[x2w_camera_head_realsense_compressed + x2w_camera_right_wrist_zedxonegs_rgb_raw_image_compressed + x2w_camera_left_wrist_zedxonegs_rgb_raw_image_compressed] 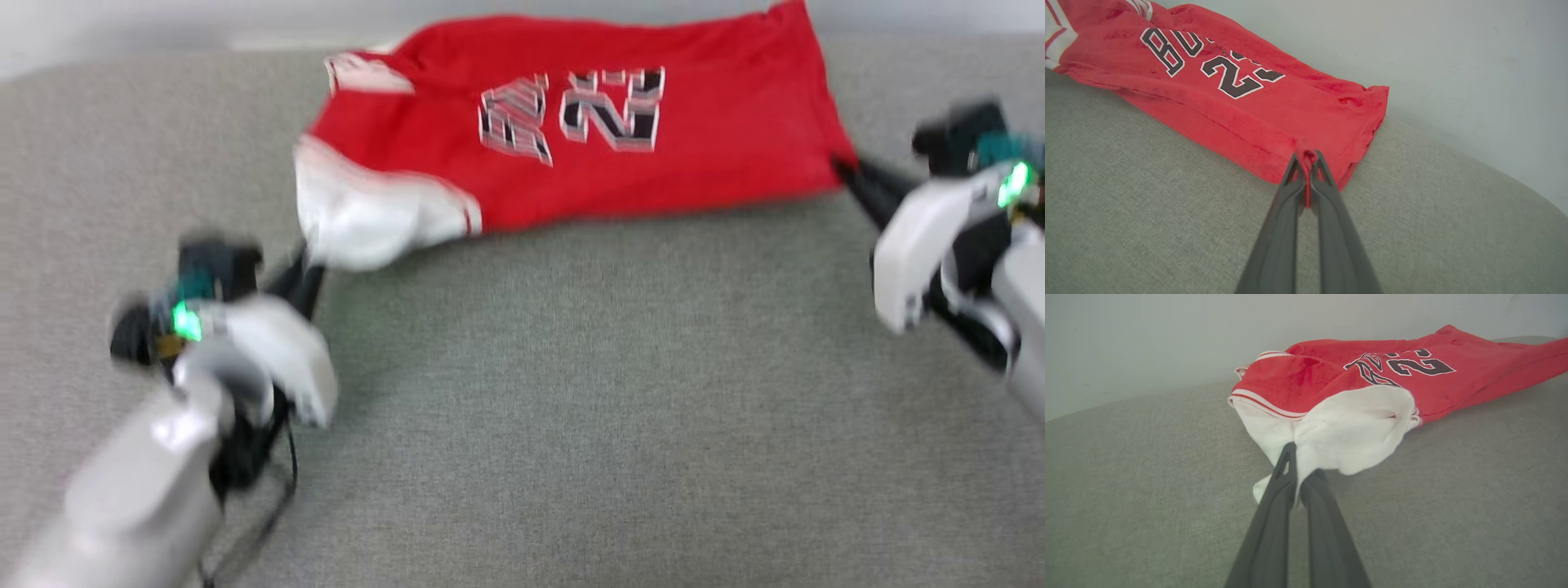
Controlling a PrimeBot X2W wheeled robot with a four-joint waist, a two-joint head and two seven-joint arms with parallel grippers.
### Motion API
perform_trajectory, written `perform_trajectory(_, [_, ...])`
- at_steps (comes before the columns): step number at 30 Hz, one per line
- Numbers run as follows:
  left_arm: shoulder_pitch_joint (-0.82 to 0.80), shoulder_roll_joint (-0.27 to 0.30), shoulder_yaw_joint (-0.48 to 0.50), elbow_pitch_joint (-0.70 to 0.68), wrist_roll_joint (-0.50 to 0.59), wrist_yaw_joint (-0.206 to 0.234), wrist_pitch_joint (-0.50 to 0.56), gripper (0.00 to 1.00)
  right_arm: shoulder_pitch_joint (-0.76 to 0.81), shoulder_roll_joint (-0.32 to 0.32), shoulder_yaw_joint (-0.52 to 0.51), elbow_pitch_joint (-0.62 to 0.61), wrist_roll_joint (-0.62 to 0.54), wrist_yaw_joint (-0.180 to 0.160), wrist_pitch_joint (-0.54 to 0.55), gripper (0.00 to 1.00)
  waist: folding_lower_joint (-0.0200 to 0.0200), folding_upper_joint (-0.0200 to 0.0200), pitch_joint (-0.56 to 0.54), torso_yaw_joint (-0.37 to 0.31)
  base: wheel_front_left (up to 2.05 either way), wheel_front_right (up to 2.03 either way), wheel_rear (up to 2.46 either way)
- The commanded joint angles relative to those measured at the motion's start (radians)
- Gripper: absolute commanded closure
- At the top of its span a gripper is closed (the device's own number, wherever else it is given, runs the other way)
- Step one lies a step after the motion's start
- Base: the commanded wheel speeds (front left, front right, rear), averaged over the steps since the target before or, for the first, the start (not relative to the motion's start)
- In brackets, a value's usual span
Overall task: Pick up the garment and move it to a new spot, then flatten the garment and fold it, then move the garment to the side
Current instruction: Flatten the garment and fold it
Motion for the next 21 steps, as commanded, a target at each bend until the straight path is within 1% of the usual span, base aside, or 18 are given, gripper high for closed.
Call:
perform_trajectory(1, [0.038,0.007,0.003,-0.017,-0.012,0.011,-0.006,1.0,0.032,-0.008,0.007,-0.007,0.005,-0.001,-0.002,1.0,0.0001,-0.0001,-0.047,0.003,0.0,0.0,0.0])
perform_trajectory(2, [0.09,0.019,0.009,-0.043,-0.026,0.032,-0.013,1.0,0.063,-0.016,0.01,-0.019,0.015,-0.001,-0.007,1.0,0.0001,-0.0001,-0.064,0.002,0.0,0.0,0.0])
perform_trajectory(6, [0.284,0.056,-0.013,-0.161,-0.058,0.1,-0.008,1.0,0.194,-0.055,0.011,-0.065,0.047,-0.001,-0.025,1.0,0.0001,-0.0001,-0.126,0.007,0.0,0.0,0.0])
perform_trajectory(9, [0.406,0.08,-0.027,-0.235,-0.082,0.142,-0.007,1.0,0.299,-0.087,0.0,-0.104,0.068,-0.001,-0.035,1.0,0.0001,-0.0001,-0.167,0.011,0.0,0.0,0.0])
perform_trajectory(15, [0.592,0.096,-0.054,-0.33,-0.132,0.198,-0.012,1.0,0.528,-0.144,-0.055,-0.194,0.094,-0.001,-0.026,1.0,0.0001,-0.0001,-0.24,0.015,0.0,0.0,0.0])
perform_trajectory(21, [0.721,0.109,-0.075,-0.385,-0.168,0.234,-0.014,1.0,0.752,-0.192,-0.164,-0.297,0.081,-0.001,0.009,1.0,0.0001,-0.0001,-0.277,0.006,0.0,0.0,0.0])
